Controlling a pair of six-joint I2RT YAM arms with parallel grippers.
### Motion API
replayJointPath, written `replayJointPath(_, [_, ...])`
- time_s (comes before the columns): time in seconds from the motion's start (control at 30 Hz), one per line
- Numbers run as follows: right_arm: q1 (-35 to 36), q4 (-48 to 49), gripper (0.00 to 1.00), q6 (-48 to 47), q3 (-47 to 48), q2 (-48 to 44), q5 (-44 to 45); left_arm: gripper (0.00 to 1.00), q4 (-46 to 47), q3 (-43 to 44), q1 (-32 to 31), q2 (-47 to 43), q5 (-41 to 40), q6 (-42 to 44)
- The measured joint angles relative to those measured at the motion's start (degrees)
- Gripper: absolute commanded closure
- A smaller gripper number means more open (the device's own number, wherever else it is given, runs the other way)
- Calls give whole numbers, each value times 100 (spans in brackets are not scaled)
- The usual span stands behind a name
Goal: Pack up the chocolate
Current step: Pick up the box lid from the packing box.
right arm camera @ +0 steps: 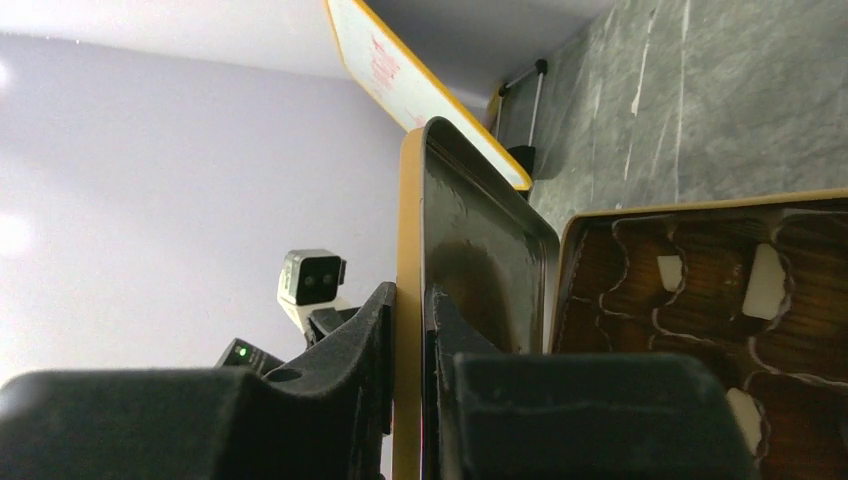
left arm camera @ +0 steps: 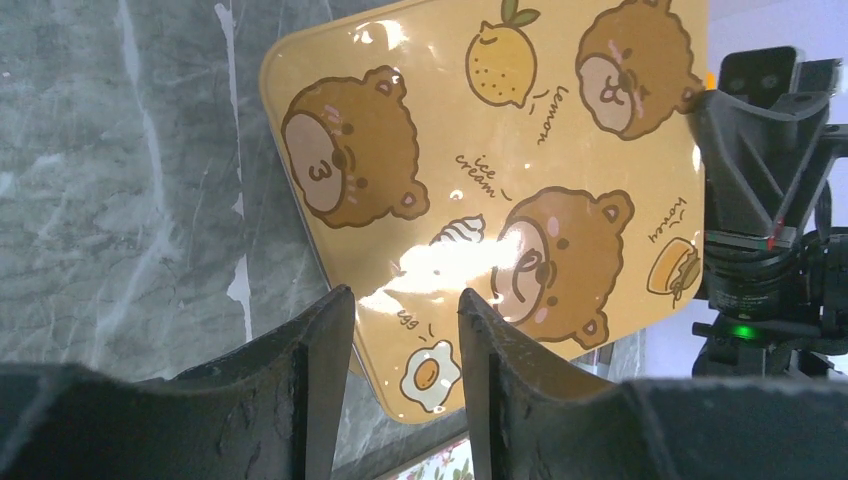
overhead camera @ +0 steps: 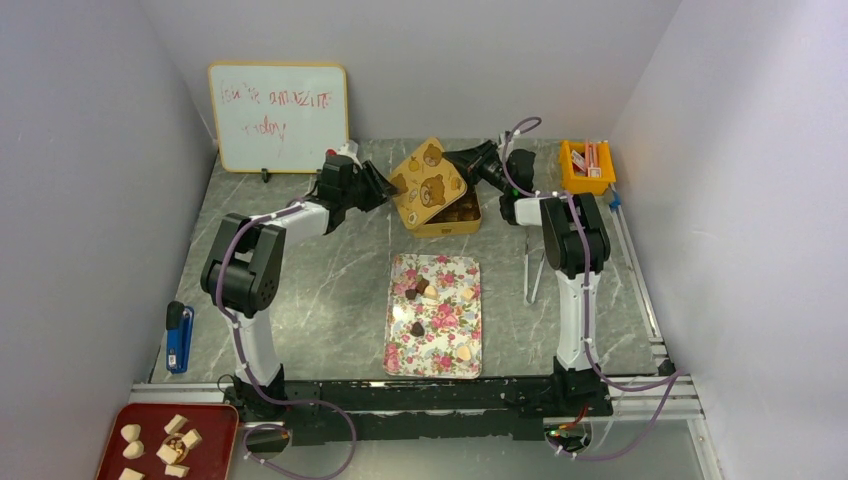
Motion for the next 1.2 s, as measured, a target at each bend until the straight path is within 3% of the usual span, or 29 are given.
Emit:
replayJointPath(0.83, [-96,804,100,236,-892,61,726,55,409,111,0,568,-98,-94])
replayJointPath(0.93, [-111,857,100,238,-1056,-7,798,64,439,114,-2,645,-131,-160])
replayJointPath(1.03, [-131,933,100,234,-1163,-122,824,66,476,114,-2,654,-188,-208])
replayJointPath(1.13, [-166,962,100,229,-1220,-251,826,77,479,125,-2,654,-289,-247])
replayJointPath(1.2, [-192,992,100,227,-1246,-293,831,78,446,149,0,654,-345,-247])
